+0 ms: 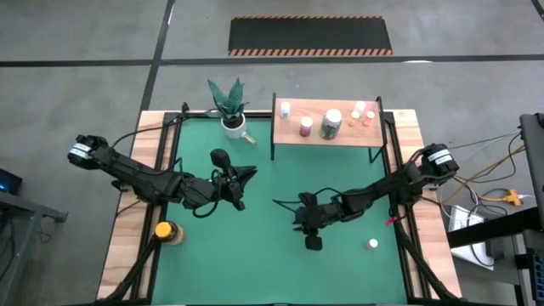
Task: Pick and place medicine bottles onto shelf by color
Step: Put the orange pill bottle on the shelf
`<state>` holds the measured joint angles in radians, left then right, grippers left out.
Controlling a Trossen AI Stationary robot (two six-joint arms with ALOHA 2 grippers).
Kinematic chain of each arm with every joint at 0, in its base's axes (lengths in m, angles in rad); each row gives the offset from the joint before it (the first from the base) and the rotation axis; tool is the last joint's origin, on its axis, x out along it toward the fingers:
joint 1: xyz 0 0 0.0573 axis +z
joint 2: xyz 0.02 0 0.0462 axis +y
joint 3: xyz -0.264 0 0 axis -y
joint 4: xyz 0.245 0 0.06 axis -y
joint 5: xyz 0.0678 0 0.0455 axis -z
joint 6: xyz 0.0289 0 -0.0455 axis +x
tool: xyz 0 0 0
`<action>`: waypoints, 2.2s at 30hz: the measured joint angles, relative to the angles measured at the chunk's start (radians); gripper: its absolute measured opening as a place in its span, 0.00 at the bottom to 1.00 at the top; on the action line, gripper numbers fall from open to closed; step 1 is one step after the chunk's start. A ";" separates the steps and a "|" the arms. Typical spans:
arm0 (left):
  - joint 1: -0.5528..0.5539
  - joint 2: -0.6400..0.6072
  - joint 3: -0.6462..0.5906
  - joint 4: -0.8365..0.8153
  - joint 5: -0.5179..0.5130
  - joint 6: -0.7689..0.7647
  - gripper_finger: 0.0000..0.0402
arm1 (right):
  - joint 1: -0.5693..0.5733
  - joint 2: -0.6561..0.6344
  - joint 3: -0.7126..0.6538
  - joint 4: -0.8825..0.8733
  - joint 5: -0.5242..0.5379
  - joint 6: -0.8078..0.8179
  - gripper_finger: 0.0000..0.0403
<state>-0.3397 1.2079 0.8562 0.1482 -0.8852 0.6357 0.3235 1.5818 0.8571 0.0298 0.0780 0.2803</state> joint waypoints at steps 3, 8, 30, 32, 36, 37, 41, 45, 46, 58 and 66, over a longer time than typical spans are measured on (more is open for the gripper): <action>0.000 0.000 0.000 0.000 0.000 0.000 0.08 | -0.001 -0.021 -0.001 -0.017 0.001 0.016 0.19; 0.000 0.000 0.000 0.000 -0.001 0.000 0.08 | -0.001 -0.131 0.009 -0.093 0.001 0.024 0.17; 0.000 0.000 -0.001 0.000 -0.002 0.000 0.08 | 0.004 -0.084 0.040 -0.325 0.119 -0.327 0.40; 0.000 0.000 -0.001 0.000 -0.002 0.000 0.08 | 0.003 -0.036 0.078 -0.399 0.135 -0.399 0.46; 0.000 0.000 -0.001 0.000 -0.002 0.000 0.08 | -0.006 0.061 0.151 -0.482 0.203 -0.454 0.52; 0.000 0.000 -0.001 0.001 -0.002 0.000 0.08 | -0.010 0.080 0.168 -0.504 0.204 -0.463 0.52; 0.000 0.000 -0.001 0.000 0.001 0.000 0.08 | -0.025 0.139 0.230 -0.552 0.208 -0.500 0.49; 0.000 0.000 -0.001 0.000 0.001 0.000 0.08 | -0.037 0.168 0.265 -0.592 0.203 -0.522 0.41; 0.000 0.000 -0.001 0.000 0.001 0.000 0.08 | -0.041 0.169 0.272 -0.600 0.202 -0.527 0.38; 0.000 0.000 -0.001 0.000 0.001 0.000 0.08 | -0.080 0.156 0.257 -0.599 0.129 -0.464 0.13; 0.000 0.000 -0.001 0.000 0.000 0.000 0.08 | -0.080 0.105 0.257 -0.616 0.120 -0.424 0.14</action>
<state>-0.3400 1.2079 0.8551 0.1486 -0.8848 0.6357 0.2432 1.6869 1.1141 -0.5858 0.1977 -0.1437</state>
